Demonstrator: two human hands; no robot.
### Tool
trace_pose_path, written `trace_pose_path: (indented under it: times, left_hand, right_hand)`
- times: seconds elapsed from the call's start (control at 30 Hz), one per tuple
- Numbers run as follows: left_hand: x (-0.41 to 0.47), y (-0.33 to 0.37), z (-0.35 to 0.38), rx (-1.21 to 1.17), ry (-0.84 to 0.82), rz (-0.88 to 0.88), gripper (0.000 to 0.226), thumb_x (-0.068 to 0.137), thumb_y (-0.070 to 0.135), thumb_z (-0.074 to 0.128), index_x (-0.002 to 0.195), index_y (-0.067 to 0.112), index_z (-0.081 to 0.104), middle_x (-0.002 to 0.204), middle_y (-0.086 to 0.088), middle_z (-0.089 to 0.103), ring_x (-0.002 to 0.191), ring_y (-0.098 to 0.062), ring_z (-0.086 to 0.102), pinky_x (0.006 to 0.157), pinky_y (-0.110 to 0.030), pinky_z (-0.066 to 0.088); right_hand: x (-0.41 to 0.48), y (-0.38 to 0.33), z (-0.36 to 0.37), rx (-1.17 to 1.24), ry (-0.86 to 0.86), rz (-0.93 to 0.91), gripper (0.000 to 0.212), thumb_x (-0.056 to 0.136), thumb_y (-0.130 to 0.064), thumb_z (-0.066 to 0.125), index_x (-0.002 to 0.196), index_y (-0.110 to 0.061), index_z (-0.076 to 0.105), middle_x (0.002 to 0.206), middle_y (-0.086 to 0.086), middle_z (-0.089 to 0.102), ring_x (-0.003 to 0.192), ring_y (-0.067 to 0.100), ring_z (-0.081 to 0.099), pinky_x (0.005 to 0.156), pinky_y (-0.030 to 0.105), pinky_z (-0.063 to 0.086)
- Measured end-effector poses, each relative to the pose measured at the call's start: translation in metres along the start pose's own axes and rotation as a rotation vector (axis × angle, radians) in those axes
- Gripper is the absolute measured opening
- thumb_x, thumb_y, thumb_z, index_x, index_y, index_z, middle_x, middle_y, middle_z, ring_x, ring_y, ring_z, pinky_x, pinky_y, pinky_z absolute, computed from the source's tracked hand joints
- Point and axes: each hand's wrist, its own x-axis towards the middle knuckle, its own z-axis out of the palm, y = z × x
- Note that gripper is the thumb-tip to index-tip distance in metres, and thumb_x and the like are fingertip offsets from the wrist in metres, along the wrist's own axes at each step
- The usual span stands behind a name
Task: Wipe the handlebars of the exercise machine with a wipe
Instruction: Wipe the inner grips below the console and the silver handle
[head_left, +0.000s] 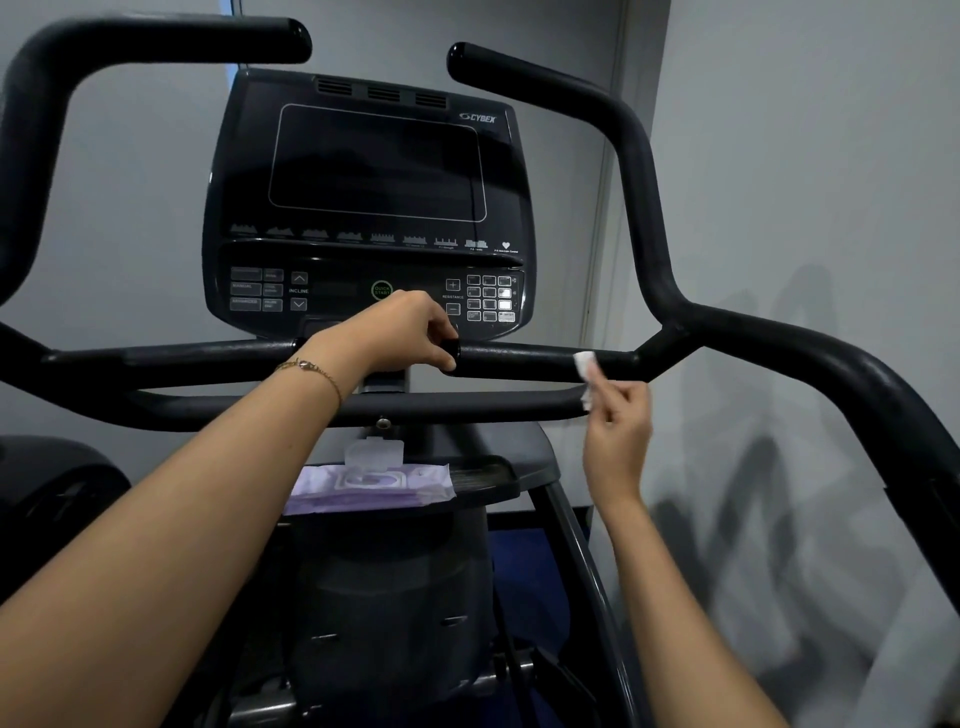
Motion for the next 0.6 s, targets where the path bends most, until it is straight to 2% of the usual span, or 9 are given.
trace_pose_path:
  times: [0.07, 0.13, 0.17, 0.23, 0.27, 0.33, 0.5, 0.6]
  left_hand:
    - [0.001, 0.000, 0.000, 0.022, -0.010, 0.000, 0.030, 0.077, 0.020, 0.075, 0.105, 0.014, 0.069, 0.095, 0.003, 0.066, 0.090, -0.012, 0.061, 0.084, -0.026, 0.050]
    - [0.002, 0.000, 0.000, 0.037, -0.015, 0.000, 0.030, 0.077, 0.020, 0.075, 0.105, 0.015, 0.069, 0.096, 0.002, 0.065, 0.091, -0.014, 0.061, 0.086, -0.029, 0.051]
    - [0.002, 0.000, 0.000, 0.035, -0.014, 0.000, 0.029, 0.077, 0.020, 0.075, 0.105, 0.015, 0.069, 0.096, 0.001, 0.066, 0.092, -0.014, 0.062, 0.086, -0.030, 0.051]
    - [0.002, 0.000, 0.000, 0.027, -0.012, 0.005, 0.028, 0.077, 0.020, 0.075, 0.104, 0.015, 0.069, 0.095, 0.001, 0.066, 0.091, -0.014, 0.062, 0.085, -0.029, 0.051]
    - [0.002, -0.001, 0.000, 0.024, -0.012, 0.005, 0.028, 0.077, 0.020, 0.075, 0.104, 0.015, 0.070, 0.094, 0.002, 0.066, 0.091, -0.014, 0.061, 0.085, -0.029, 0.051]
    - [0.002, -0.001, 0.000, 0.014, -0.012, 0.002, 0.028, 0.076, 0.020, 0.076, 0.103, 0.015, 0.070, 0.093, 0.001, 0.067, 0.090, -0.014, 0.061, 0.085, -0.029, 0.050]
    - [0.001, -0.003, 0.001, -0.008, -0.007, 0.005, 0.031, 0.077, 0.020, 0.075, 0.107, 0.013, 0.069, 0.097, 0.000, 0.067, 0.092, -0.013, 0.062, 0.088, -0.030, 0.050]
    - [0.002, -0.004, 0.001, 0.002, -0.010, 0.005, 0.030, 0.076, 0.021, 0.076, 0.105, 0.014, 0.069, 0.096, 0.001, 0.067, 0.092, -0.014, 0.063, 0.087, -0.032, 0.051]
  right_hand:
    - [-0.001, 0.004, -0.004, 0.224, 0.217, 0.312, 0.036, 0.092, 0.003, 0.049, 0.126, -0.006, 0.056, 0.095, -0.002, 0.051, 0.071, 0.004, 0.053, 0.071, 0.010, 0.048]
    - [-0.012, 0.003, 0.000, 0.533, 0.254, 0.660, 0.034, 0.094, 0.002, 0.046, 0.126, -0.001, 0.054, 0.111, 0.006, 0.058, 0.073, 0.005, 0.056, 0.062, 0.012, 0.050]
    - [-0.014, 0.001, 0.004, 0.731, 0.244, 0.853, 0.030, 0.094, 0.004, 0.044, 0.122, 0.002, 0.056, 0.111, 0.009, 0.058, 0.073, 0.008, 0.054, 0.059, 0.013, 0.050]
    - [-0.004, -0.002, 0.005, 1.079, 0.271, 1.128, 0.020, 0.095, 0.006, 0.040, 0.098, 0.001, 0.058, 0.094, 0.010, 0.054, 0.070, 0.011, 0.050, 0.052, 0.013, 0.050]
    - [0.006, -0.004, 0.005, 1.200, 0.289, 1.182, 0.021, 0.095, 0.007, 0.037, 0.086, -0.001, 0.054, 0.084, 0.008, 0.050, 0.068, 0.011, 0.049, 0.048, 0.013, 0.049]
    - [0.022, -0.005, 0.008, 1.302, 0.286, 1.193, 0.026, 0.095, 0.008, 0.033, 0.076, -0.005, 0.047, 0.074, 0.005, 0.045, 0.060, 0.010, 0.049, 0.044, 0.012, 0.047]
    - [0.012, -0.014, 0.013, 1.278, 0.047, 1.264, 0.021, 0.093, 0.008, 0.037, 0.080, -0.004, 0.047, 0.076, 0.011, 0.048, 0.063, 0.013, 0.045, 0.040, 0.014, 0.045]
    - [0.020, -0.005, 0.007, 1.406, 0.142, 1.277, 0.026, 0.094, 0.006, 0.035, 0.075, -0.006, 0.047, 0.060, 0.008, 0.049, 0.051, 0.012, 0.048, 0.039, 0.015, 0.044]
